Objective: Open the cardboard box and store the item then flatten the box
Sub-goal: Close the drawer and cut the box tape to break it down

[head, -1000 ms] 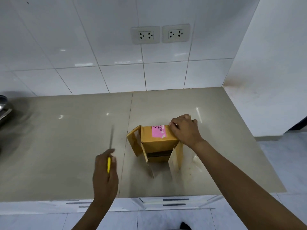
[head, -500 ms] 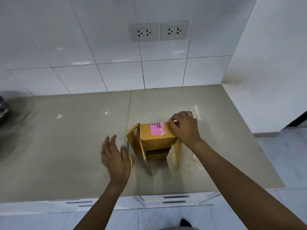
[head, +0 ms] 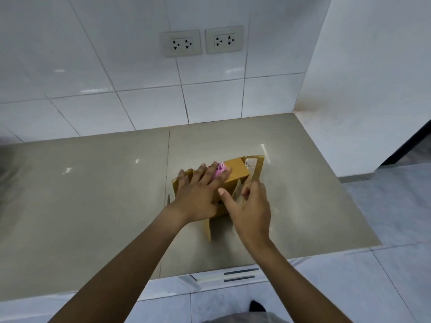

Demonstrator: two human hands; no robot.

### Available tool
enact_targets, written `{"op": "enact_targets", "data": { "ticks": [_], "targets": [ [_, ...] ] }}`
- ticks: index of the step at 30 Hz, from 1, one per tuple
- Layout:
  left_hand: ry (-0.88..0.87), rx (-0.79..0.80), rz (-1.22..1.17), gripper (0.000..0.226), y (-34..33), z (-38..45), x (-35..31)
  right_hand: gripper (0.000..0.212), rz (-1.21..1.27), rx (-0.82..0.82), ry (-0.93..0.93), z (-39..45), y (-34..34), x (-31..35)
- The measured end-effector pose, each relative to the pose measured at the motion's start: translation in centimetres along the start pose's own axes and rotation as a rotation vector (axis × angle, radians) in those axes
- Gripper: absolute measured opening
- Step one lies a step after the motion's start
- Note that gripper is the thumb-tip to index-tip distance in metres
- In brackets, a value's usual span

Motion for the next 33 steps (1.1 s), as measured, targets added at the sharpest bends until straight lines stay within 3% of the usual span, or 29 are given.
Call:
{"op": "enact_targets", "data": {
  "ticks": [4, 7, 13, 28, 33],
  "targets": [
    [0.002, -0.019, 0.015, 0.087, -0.2, -0.2, 0.2, 0.029, -0.131, 0.002, -0.038, -0.9, 0.2, -1.0],
    [0.018, -0.023, 0.013, 0.089, -0.4, -0.1, 0.6, 0.013, -0.060, -0.010, -0.004, -1.1, 0.4, -1.3],
    [0.042, -0.033, -0.016, 0.087, -0.5, 0.6, 0.7, 0.017, 0.185, -0.038, -0.119, -1.3, 1.1, -2.0],
    [0.069, -0.076, 0.014, 0.083, -0.8, 0.3, 0.0, 0.016, 0.516, -0.433, -0.210, 1.4, 6.6, -5.1],
    [0.066, -0.090, 0.030, 0.084, -0.8, 0.1, -0.1, 0.015, 0.441, -0.586, -0.175, 4.9, 10.1, -7.3]
  ]
}}
Point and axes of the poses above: each hand's wrist, its own z-axis towards the middle knuckle, its own y-axis out of the back of the hand, x = y × z, the point moved 2 cm from there along z, towards the middle knuckle, and after that the axes turned 3 degrees about -z, right-handed, at the moved point
